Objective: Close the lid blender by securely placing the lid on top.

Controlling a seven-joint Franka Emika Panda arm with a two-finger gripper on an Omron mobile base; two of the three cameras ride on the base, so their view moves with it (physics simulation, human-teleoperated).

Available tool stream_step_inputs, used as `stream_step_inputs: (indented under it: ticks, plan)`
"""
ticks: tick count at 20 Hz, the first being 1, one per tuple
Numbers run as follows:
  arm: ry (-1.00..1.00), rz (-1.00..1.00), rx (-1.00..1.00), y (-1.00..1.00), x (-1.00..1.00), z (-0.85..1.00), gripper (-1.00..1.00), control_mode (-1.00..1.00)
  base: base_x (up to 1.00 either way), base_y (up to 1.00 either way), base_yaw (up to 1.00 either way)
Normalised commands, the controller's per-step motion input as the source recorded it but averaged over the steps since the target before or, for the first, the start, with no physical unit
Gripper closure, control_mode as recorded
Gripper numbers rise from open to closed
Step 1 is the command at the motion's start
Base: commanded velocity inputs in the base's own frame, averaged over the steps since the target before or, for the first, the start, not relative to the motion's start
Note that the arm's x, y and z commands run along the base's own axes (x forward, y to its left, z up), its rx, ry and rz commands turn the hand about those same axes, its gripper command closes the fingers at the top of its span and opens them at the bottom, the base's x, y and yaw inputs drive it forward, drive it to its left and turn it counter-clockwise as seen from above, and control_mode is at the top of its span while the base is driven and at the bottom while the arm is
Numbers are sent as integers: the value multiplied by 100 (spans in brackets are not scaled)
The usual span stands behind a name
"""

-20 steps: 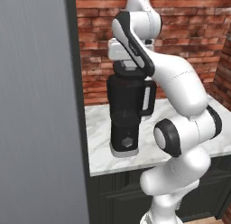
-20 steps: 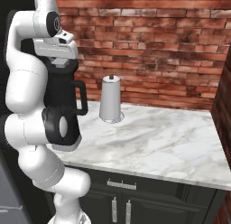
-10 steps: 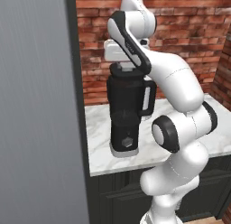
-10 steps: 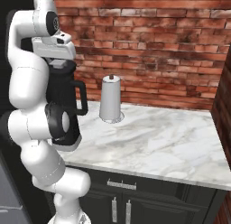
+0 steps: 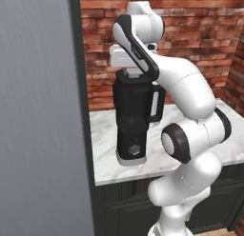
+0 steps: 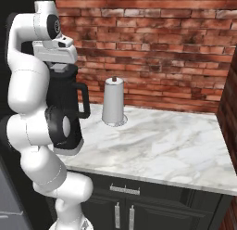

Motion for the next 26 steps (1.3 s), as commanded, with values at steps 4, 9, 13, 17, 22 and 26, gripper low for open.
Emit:
stream_step_inputs:
  ticks: [4,9,13,17,22,26]
  plan:
    - [0,0,0,0,0,-8,100,-100,0,0,0]
    - [0,0,0,7,-1,-1,100,-100,0,0,0]
    - [-4,0,0,0,-50,0,100,-100,0,0,0]
    - [-2,0,0,0,-49,0,100,-100,0,0,0]
    - [0,0,0,0,-28,0,100,-100,0,0,0]
    - [-1,0,0,1,0,0,100,-100,0,0,0]
